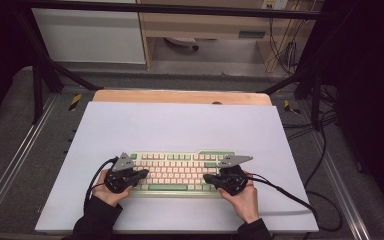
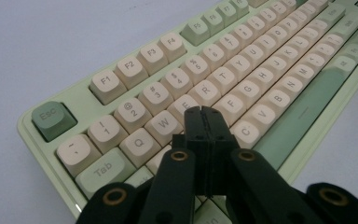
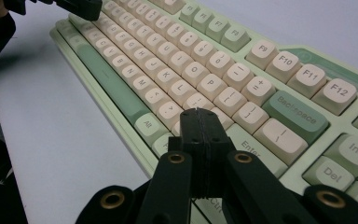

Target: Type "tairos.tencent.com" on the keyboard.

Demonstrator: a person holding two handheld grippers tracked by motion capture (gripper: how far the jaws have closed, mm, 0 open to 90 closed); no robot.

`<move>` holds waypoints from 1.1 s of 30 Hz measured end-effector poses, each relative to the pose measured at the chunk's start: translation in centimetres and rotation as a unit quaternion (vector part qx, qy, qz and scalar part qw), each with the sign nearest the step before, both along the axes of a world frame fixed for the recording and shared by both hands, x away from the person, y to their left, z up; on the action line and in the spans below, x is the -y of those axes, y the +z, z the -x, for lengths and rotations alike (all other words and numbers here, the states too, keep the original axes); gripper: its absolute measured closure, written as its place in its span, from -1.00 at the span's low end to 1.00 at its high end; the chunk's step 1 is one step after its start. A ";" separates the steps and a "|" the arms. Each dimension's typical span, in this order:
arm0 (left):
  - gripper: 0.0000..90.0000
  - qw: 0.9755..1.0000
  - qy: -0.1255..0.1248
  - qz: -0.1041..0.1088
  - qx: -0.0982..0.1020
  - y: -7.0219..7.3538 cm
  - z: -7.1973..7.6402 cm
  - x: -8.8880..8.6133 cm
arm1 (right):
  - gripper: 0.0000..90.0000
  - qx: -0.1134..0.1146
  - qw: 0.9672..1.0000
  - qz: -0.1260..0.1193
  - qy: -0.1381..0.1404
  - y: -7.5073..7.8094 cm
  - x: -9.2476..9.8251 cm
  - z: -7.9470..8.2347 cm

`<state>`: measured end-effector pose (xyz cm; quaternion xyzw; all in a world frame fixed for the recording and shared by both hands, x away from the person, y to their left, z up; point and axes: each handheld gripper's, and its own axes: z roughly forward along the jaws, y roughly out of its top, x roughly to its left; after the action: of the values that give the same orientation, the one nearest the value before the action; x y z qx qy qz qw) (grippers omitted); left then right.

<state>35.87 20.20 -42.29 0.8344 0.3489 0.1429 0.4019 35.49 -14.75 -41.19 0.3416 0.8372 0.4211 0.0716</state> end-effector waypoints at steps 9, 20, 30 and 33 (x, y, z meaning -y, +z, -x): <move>0.99 1.000 0.000 0.004 0.002 0.3 0.3 -0.6 | 1.00 -0.005 1.000 -0.007 -0.002 -0.1 -0.2 -0.1; 0.99 1.000 0.001 0.007 0.002 0.4 0.6 -1.2 | 1.00 -0.005 1.000 -0.009 0.006 0.0 -0.9 -0.3; 0.99 1.000 0.005 0.010 0.001 0.5 0.6 -1.8 | 1.00 -0.006 1.000 -0.006 0.011 -0.2 -2.0 -0.7; 0.99 1.000 0.006 0.011 0.001 0.5 0.6 -2.0 | 1.00 -0.006 1.000 -0.006 0.010 -0.3 -2.2 -0.8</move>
<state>35.25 22.16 -41.75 0.8277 0.3554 0.1425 0.4102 36.34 -12.53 -41.47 0.3361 0.8383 0.4250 0.0606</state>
